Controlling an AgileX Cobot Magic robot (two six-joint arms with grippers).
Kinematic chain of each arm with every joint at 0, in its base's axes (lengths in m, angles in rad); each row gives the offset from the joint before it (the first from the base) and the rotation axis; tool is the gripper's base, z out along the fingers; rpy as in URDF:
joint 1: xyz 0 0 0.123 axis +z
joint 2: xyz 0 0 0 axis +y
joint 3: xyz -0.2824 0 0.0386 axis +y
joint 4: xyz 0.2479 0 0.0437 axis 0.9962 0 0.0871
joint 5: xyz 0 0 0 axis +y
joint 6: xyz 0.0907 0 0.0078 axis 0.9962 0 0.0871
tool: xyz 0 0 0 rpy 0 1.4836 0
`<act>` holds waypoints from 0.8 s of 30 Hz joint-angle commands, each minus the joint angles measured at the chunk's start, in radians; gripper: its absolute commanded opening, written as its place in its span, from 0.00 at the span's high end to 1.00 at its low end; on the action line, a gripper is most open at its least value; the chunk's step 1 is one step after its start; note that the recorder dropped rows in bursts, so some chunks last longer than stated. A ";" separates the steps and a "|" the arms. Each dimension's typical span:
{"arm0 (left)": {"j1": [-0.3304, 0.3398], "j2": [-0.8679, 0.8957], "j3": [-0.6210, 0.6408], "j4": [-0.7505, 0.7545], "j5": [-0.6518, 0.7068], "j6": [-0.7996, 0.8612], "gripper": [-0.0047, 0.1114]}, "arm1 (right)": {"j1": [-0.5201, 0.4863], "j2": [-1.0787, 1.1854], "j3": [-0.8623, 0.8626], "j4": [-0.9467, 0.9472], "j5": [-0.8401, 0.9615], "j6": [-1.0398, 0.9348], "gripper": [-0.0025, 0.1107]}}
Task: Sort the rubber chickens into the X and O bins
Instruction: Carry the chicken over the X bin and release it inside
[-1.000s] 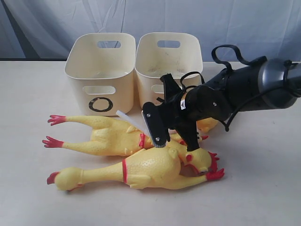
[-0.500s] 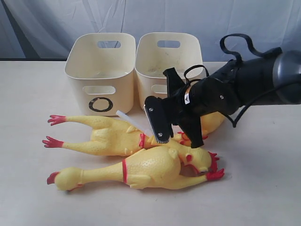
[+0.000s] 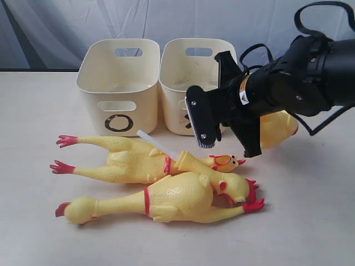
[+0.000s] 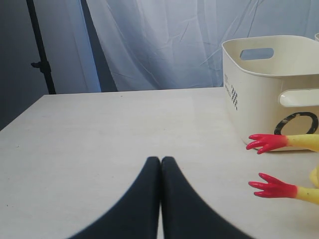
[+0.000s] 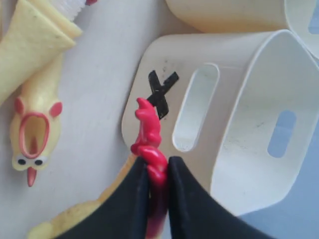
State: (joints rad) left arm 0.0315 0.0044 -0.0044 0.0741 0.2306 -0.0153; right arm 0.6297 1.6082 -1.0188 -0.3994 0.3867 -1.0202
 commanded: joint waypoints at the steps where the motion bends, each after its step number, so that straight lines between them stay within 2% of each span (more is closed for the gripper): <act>1: -0.005 -0.004 0.004 -0.001 0.002 -0.003 0.96 | -0.001 -0.080 -0.004 0.068 0.008 0.078 0.99; 5: -0.005 -0.004 0.004 -0.001 0.002 -0.003 0.96 | -0.001 -0.138 -0.004 0.206 0.028 0.079 0.99; 13: -0.005 -0.004 0.004 -0.001 0.002 -0.003 0.96 | -0.001 -0.243 -0.004 0.655 -0.027 0.080 0.99; 19: -0.005 -0.004 0.004 -0.001 0.002 -0.003 0.96 | -0.001 -0.298 -0.004 0.892 -0.156 0.080 0.99; 24: -0.005 -0.004 0.004 -0.001 0.002 -0.003 0.96 | -0.001 -0.318 -0.004 1.056 -0.335 0.080 0.99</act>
State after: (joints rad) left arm 0.0315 0.0044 -0.0044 0.0741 0.2306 -0.0153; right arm 0.6297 1.3069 -1.0188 0.5536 0.1791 -0.9428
